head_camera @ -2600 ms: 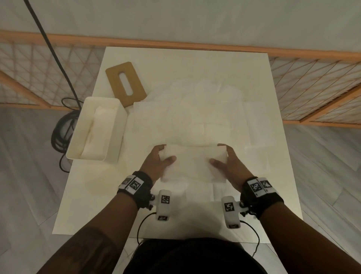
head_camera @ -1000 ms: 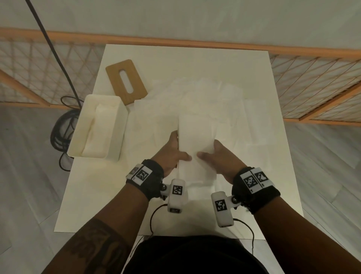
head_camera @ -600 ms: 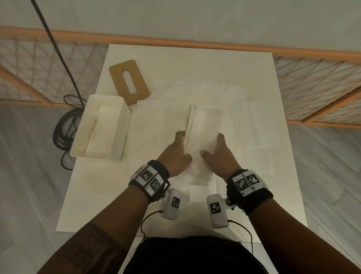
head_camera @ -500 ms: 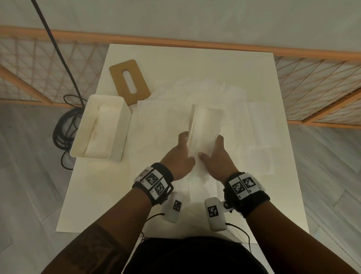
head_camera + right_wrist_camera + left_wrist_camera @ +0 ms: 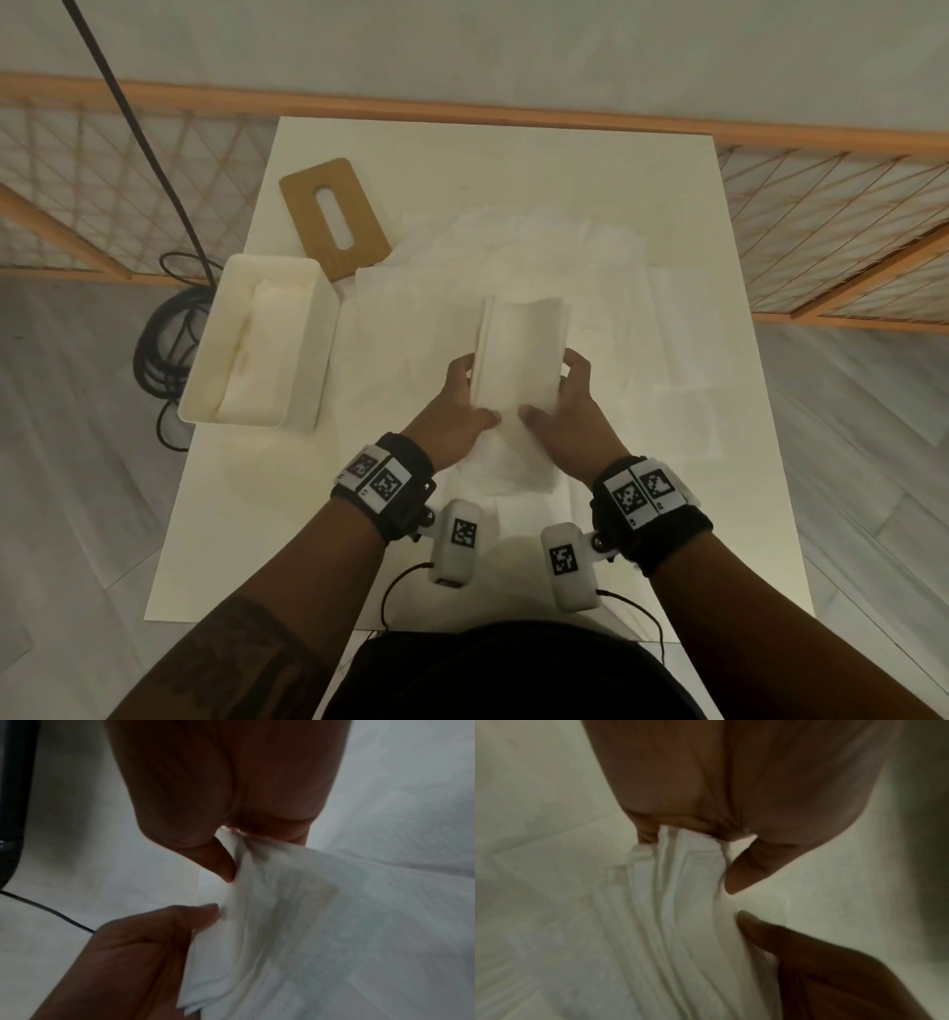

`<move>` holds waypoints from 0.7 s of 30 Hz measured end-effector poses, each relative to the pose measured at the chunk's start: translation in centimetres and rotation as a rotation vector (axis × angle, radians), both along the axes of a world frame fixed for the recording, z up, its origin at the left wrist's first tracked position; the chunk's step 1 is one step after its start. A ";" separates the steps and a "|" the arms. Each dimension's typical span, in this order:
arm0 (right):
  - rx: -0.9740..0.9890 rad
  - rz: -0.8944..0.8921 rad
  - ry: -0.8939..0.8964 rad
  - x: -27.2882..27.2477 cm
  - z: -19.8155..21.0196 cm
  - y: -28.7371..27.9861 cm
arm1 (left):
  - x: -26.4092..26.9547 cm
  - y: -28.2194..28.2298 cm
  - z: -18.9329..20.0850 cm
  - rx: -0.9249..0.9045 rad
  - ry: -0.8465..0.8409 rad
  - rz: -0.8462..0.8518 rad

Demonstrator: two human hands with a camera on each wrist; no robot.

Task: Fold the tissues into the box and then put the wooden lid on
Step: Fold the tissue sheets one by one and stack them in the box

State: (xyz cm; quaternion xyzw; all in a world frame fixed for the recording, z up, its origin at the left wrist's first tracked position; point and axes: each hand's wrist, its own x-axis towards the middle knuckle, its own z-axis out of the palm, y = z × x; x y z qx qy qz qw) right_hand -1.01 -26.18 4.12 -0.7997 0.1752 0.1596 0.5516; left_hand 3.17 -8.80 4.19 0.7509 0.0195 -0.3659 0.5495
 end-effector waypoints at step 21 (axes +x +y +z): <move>0.115 0.468 -0.138 11.3 4.7 21.2 | 6.5 25.4 5.2 0.431 -0.454 0.124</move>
